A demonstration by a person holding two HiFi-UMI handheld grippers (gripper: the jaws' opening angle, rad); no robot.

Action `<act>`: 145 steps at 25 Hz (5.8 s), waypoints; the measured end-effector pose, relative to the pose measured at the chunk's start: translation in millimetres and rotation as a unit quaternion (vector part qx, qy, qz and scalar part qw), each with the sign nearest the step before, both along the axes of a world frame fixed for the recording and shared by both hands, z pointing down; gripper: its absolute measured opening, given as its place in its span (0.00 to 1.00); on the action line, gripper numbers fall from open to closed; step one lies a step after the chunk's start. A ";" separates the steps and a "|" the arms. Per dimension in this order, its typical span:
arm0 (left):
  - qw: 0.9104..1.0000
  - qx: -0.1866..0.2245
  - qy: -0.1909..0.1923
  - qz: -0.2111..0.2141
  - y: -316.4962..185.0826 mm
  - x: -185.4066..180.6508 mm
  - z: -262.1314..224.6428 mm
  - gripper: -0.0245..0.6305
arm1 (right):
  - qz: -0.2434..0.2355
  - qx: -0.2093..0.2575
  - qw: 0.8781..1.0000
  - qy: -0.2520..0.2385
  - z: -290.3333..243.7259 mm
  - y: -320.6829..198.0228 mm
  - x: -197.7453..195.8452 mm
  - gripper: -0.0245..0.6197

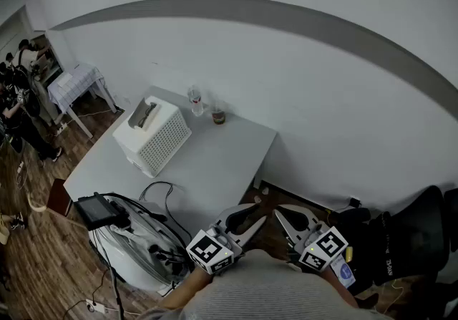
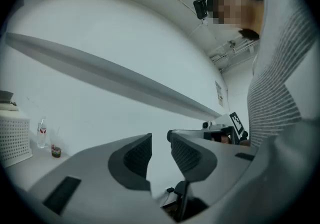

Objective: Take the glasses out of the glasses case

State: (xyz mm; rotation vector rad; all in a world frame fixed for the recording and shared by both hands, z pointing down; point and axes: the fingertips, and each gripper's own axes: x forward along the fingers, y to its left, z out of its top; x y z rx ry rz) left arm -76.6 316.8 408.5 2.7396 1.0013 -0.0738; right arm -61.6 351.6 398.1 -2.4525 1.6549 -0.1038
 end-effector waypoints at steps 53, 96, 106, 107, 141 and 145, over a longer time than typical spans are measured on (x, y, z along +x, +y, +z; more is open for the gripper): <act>0.986 -0.019 0.000 -0.165 -121.1 103.8 -18.8 0.23 | -0.144 0.042 0.989 0.003 -26.1 -117.8 118.1 0.06; 0.872 -0.050 0.013 -0.487 -333.6 185.7 -22.7 0.23 | -0.428 0.008 0.904 0.016 -31.0 -351.9 248.2 0.06; 0.869 -0.049 0.010 -0.492 -363.0 173.8 -18.8 0.23 | -0.426 -0.008 0.903 0.059 -33.3 -379.0 231.8 0.06; 0.870 -0.049 0.010 -0.491 -363.9 173.4 -18.0 0.23 | -0.427 -0.008 0.902 0.060 -33.8 -381.5 230.5 0.06; 0.863 -0.061 0.013 -0.502 -374.7 161.9 -8.0 0.06 | -0.451 -0.066 0.875 0.163 -23.0 -431.7 216.4 0.21; 0.859 -0.066 0.014 -0.507 -375.0 159.6 -5.1 0.06 | -0.455 -0.087 0.859 0.219 -18.8 -447.2 213.7 0.24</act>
